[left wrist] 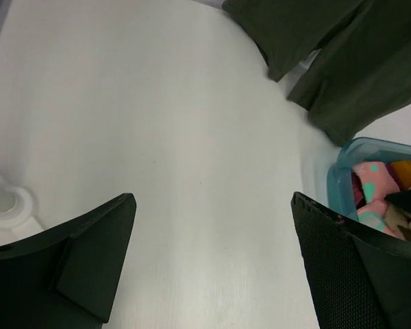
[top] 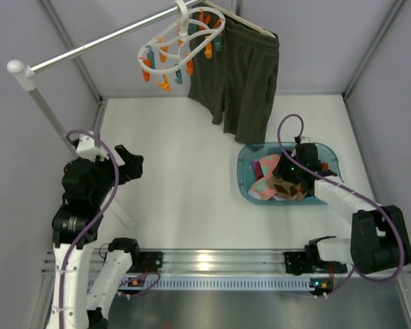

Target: Remove the socks clipped to the hanger

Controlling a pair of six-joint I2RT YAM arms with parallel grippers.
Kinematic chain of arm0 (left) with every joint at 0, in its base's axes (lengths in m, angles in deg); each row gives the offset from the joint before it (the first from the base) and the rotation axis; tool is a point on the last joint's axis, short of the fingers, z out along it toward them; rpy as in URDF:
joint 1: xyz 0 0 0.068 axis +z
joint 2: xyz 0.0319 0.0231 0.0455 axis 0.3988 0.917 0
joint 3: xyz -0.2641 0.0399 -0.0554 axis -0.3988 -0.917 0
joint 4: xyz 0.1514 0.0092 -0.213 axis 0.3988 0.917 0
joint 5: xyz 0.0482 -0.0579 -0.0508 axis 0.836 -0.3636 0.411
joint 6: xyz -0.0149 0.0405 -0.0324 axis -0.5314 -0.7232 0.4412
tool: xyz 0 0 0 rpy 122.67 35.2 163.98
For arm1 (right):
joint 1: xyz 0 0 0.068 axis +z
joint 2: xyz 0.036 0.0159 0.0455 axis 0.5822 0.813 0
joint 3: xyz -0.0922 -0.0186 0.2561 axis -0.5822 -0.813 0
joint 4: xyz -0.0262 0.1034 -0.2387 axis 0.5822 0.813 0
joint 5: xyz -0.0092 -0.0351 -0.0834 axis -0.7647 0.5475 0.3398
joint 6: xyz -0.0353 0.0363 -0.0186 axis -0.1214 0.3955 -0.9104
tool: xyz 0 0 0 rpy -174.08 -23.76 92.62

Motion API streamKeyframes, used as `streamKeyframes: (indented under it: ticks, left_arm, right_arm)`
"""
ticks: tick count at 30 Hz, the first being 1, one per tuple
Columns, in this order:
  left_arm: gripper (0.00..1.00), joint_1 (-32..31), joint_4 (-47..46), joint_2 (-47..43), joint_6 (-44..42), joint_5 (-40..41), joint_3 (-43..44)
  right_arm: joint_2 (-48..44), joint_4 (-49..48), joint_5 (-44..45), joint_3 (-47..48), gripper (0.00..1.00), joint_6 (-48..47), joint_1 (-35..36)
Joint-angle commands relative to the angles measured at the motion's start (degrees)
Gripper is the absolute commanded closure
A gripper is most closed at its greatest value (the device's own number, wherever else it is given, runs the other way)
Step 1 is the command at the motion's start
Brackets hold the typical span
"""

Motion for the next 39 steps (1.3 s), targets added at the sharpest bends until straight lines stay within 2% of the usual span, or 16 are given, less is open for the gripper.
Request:
streamKeyframes:
  ticks: [1,2,3,4,7,13,18,25,30,39]
  left_arm:
    - [0.01,-0.6,7.8,-7.0,-4.6,3.6,0.9]
    - [0.01,-0.6,8.0,-9.4,-4.5,3.6,1.2]
    - [0.02,-0.6,8.2,-10.4,-4.9,2.0,1.9]
    - [0.01,-0.6,8.4,-11.0,-5.1,2.1,2.3]
    - [0.01,-1.1,9.3,-11.4,-5.7,1.8,4.0]
    - [0.01,-1.4,10.0,-12.0,-7.3,1.0,5.7]
    - [0.01,-2.5,10.5,-11.8,-9.6,2.8,9.4]
    - [0.01,-4.8,11.1,-11.5,-11.6,2.7,9.9]
    - [0.01,-7.1,11.1,-12.2,-12.9,7.3,8.6]
    - [0.01,-8.8,10.9,-12.6,-13.0,8.1,7.4]
  right_arm:
    - [-1.9,3.6,-3.4,7.2,0.31,-1.4,-1.4]
    - [-3.5,5.8,-3.3,8.6,0.19,-1.9,-1.4]
    - [-5.4,7.9,-3.2,11.7,0.01,-2.6,-1.4]
    - [-9.1,13.3,-2.8,13.4,0.00,-3.9,-1.3]
    - [-16.1,19.6,-1.5,19.2,0.01,-6.6,-1.4]
    - [-21.6,33.1,-5.5,30.0,0.01,-14.8,-1.3]
    - [-31.1,37.2,-4.5,32.4,0.01,-16.0,-0.9]
    - [-43.2,46.9,12.2,35.3,0.01,-20.7,-0.9]
    - [-47.4,49.9,14.6,35.8,0.00,-21.5,-0.5]
    - [-50.3,51.7,15.4,35.9,0.01,-21.5,-0.5]
